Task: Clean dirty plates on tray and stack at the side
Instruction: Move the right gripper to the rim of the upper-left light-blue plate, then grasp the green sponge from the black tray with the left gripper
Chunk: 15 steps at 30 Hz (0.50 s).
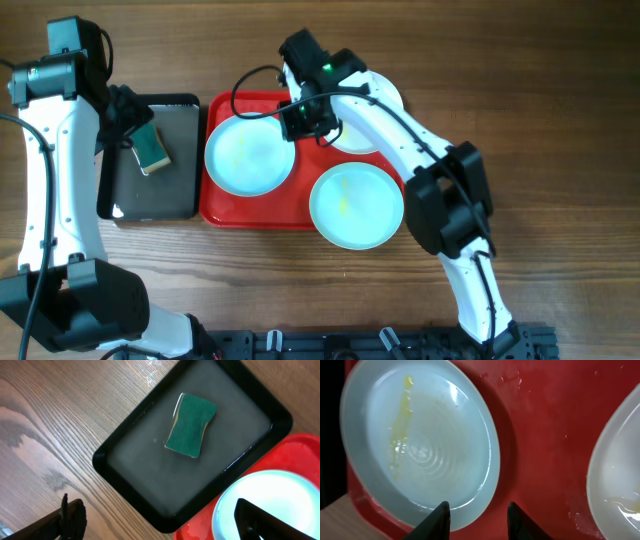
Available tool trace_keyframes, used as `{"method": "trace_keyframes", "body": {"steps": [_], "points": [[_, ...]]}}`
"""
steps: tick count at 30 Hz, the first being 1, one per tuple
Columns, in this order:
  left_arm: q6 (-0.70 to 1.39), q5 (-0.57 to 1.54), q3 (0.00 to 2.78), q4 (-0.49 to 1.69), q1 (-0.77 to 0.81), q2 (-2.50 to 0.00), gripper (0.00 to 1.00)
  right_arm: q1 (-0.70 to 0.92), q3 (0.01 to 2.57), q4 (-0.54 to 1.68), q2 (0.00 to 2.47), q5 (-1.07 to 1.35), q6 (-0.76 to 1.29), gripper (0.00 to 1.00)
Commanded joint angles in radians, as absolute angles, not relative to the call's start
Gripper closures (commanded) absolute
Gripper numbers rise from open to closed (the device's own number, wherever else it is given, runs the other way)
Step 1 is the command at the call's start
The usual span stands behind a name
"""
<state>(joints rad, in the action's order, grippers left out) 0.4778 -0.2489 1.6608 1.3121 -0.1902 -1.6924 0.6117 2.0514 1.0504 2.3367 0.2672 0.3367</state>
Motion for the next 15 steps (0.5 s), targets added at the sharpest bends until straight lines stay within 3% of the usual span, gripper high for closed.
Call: {"method": "trace_keyframes", "body": {"steps": [1,11,15], "points": [[0.426,-0.229,1.641,1.308,-0.195,-1.704,0.12,0.616,2.068,1.054,2.397,0.233,0.372,0.62],[0.427,-0.229,1.636,1.304,-0.195,-1.706,0.14,0.625,2.068,1.034,2.475,0.233,0.393,0.74],[0.444,-0.229,1.636,1.293,-0.195,-1.706,0.23,0.639,2.068,1.02,2.484,0.211,0.406,0.84]]}}
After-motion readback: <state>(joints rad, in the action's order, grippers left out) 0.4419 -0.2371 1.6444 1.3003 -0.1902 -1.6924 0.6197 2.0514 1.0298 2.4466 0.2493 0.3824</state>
